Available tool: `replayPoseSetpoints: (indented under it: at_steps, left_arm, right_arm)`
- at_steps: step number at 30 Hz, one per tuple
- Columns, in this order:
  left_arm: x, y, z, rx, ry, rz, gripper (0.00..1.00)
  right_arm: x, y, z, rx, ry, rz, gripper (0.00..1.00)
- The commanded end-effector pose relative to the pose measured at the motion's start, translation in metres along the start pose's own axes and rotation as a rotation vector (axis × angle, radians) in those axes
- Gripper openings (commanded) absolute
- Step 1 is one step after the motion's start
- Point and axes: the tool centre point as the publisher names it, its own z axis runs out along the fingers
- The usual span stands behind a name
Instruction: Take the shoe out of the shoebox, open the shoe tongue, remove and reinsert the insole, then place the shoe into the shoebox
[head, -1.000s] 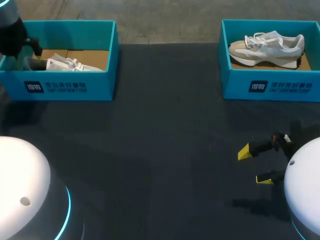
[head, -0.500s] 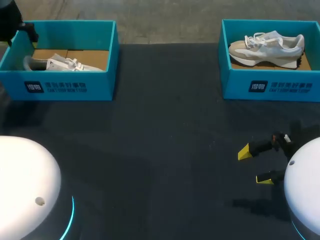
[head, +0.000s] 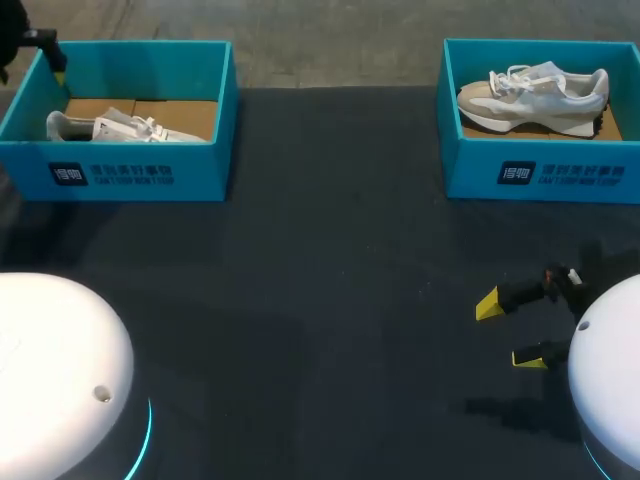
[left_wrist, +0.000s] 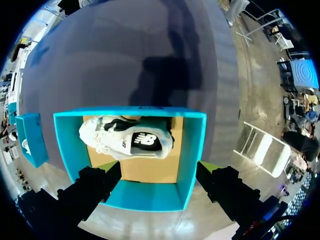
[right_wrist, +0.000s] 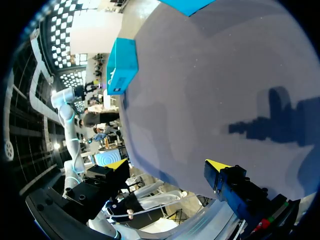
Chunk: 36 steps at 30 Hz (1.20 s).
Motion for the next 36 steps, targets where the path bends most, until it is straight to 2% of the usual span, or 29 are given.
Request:
replayPoseSetpoints:
  at_steps: [1, 16, 34, 36]
  left_arm:
    - [-0.001, -0.014, -0.010, -0.016, 0.005, -0.002, 1.00]
    - [-0.004, -0.036, -0.027, 0.029, -0.036, -0.015, 1.00]
    - [-0.004, -0.036, -0.027, 0.029, -0.036, -0.015, 1.00]
    - [-0.004, -0.036, -0.027, 0.029, -0.036, -0.015, 1.00]
  right_arm:
    - [0.000, -0.001, 0.000, -0.002, -0.003, 0.001, 1.00]
    - [0.000, -0.001, 0.000, -0.002, -0.003, 0.001, 1.00]
    - [0.000, -0.001, 0.000, -0.002, -0.003, 0.001, 1.00]
    - [0.008, 0.006, -0.005, -0.006, -0.039, -0.022, 1.00]
